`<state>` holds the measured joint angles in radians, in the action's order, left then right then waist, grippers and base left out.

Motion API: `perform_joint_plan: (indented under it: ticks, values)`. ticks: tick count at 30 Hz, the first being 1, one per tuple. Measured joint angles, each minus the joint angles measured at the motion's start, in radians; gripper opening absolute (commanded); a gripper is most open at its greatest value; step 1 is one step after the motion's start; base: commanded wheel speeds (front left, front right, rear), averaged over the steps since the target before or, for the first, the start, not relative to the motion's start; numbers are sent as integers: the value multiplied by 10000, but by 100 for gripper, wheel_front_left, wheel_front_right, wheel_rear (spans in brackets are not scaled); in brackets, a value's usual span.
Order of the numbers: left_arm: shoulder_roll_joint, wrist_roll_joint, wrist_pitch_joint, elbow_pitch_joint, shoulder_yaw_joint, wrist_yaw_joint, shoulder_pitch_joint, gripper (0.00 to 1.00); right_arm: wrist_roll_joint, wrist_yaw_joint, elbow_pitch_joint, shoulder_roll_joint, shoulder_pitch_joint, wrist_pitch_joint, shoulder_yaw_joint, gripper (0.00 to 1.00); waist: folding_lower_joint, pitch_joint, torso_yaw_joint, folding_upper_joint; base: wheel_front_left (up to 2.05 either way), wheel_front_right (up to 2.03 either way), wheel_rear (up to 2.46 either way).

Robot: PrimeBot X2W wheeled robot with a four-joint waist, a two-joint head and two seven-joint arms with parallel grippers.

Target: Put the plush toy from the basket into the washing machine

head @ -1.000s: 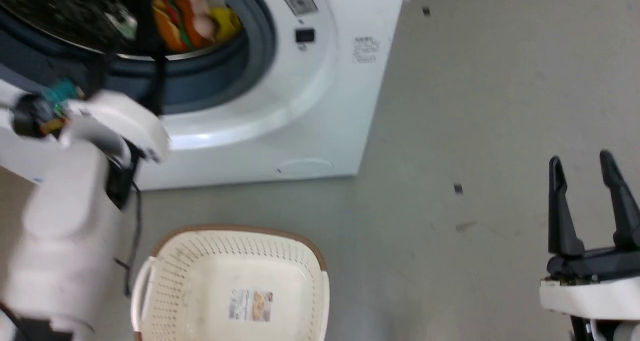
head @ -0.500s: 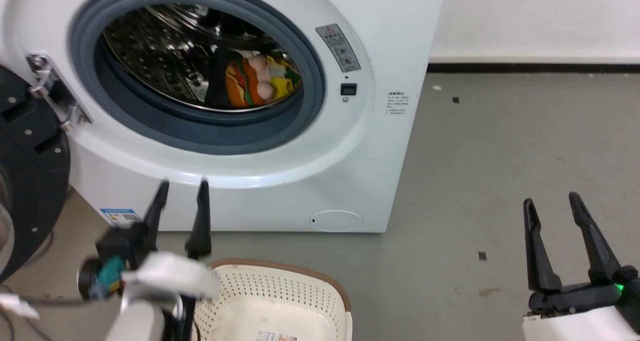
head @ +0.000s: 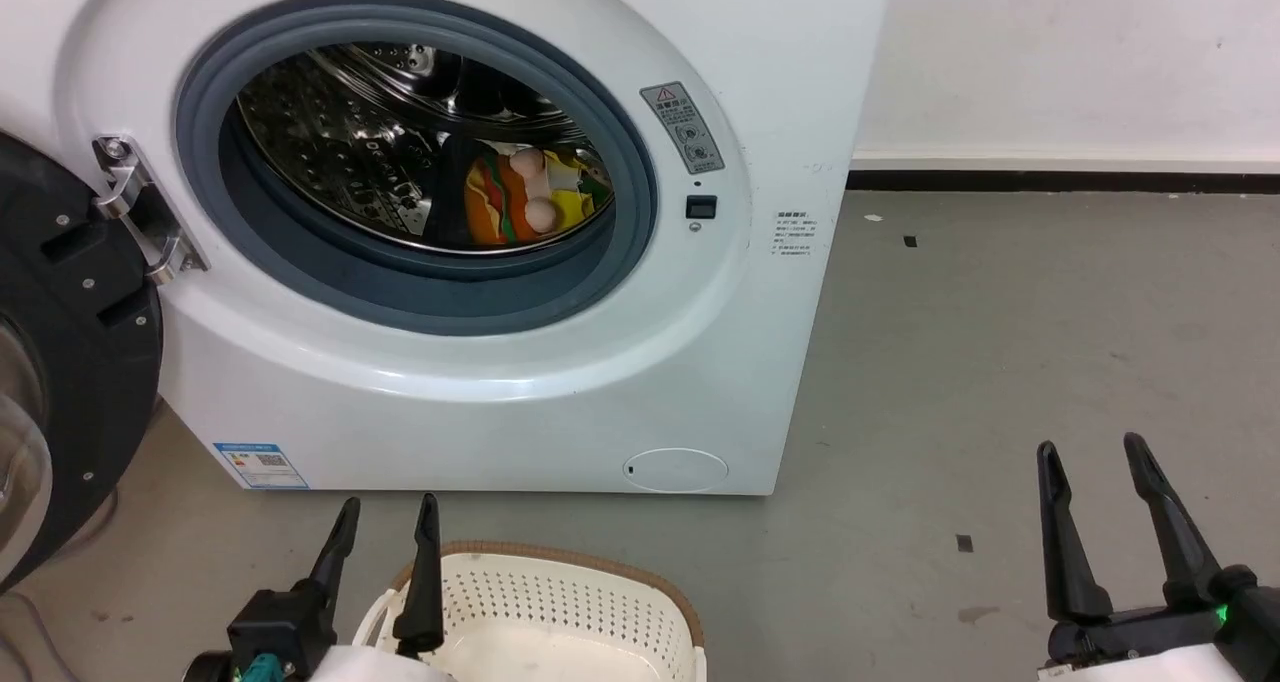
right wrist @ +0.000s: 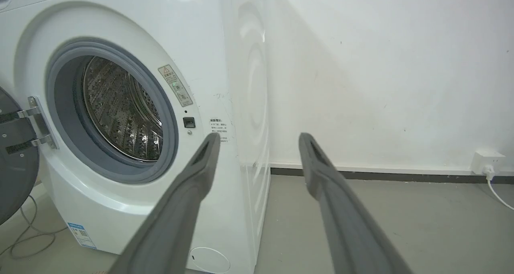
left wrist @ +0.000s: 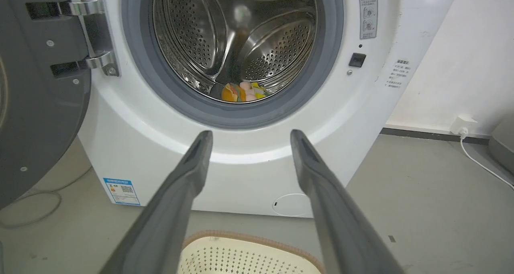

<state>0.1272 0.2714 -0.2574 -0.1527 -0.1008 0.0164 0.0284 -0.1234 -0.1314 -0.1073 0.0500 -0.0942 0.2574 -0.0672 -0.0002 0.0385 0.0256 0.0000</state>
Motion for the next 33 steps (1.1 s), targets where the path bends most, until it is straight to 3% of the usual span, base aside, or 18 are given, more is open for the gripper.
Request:
perform_joint_plan:
  ticks: [5,6,33]
  values:
    - [-213,-253,0,171,148,-232,169,100,-10,0,35,0,-17,0,12,100,1,-49,-10,0,0,0,0]
    - [-228,-249,2,199,173,-272,169,0,-8,0,38,0,-16,-2,13,0,0,-54,-12,0,0,0,0]
    - [-272,-604,458,372,276,-270,154,0,192,0,178,0,31,-445,105,0,2,-117,-59,0,0,0,0]
